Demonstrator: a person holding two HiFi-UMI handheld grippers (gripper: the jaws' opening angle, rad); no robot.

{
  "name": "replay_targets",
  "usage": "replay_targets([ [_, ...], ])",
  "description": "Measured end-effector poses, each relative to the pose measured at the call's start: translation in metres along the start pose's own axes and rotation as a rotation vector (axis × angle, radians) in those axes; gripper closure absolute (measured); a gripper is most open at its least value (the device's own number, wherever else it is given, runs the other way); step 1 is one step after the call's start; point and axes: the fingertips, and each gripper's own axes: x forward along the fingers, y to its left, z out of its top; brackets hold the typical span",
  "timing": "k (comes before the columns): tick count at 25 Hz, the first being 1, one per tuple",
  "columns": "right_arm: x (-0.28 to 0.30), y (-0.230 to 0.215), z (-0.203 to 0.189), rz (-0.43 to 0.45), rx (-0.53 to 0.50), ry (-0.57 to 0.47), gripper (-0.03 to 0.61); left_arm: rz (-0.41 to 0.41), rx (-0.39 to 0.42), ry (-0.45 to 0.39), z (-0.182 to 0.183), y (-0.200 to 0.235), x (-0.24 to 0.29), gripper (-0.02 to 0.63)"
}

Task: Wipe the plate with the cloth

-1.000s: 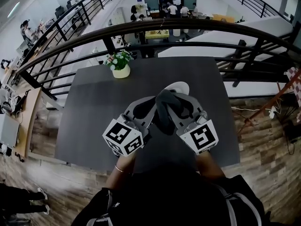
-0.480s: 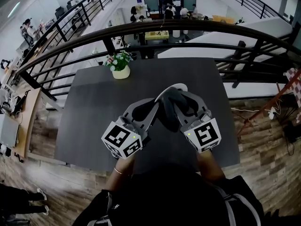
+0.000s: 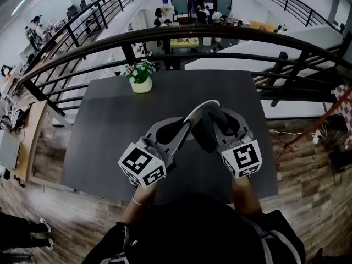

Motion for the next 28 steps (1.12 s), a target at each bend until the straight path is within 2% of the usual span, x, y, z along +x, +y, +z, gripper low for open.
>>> replay_targets([
  [11,-0.008,-0.024,-0.013,-0.06,0.01,0.042,0.499,0.006,0.003,-0.015,0.006,0.0,-0.001,0.589],
  [17,-0.017,-0.036,-0.017,-0.094,0.021,0.049,0.499,0.037,0.006,-0.016,0.005,0.008,-0.006,0.597],
  [23,-0.027,-0.038,-0.005,-0.104,0.028,0.014,0.499,0.059,0.03,-0.001,0.003,0.016,-0.01,0.597],
  [28,-0.038,-0.025,0.026,-0.072,0.007,-0.068,0.499,0.072,0.028,-0.002,0.003,0.019,-0.009,0.597],
])
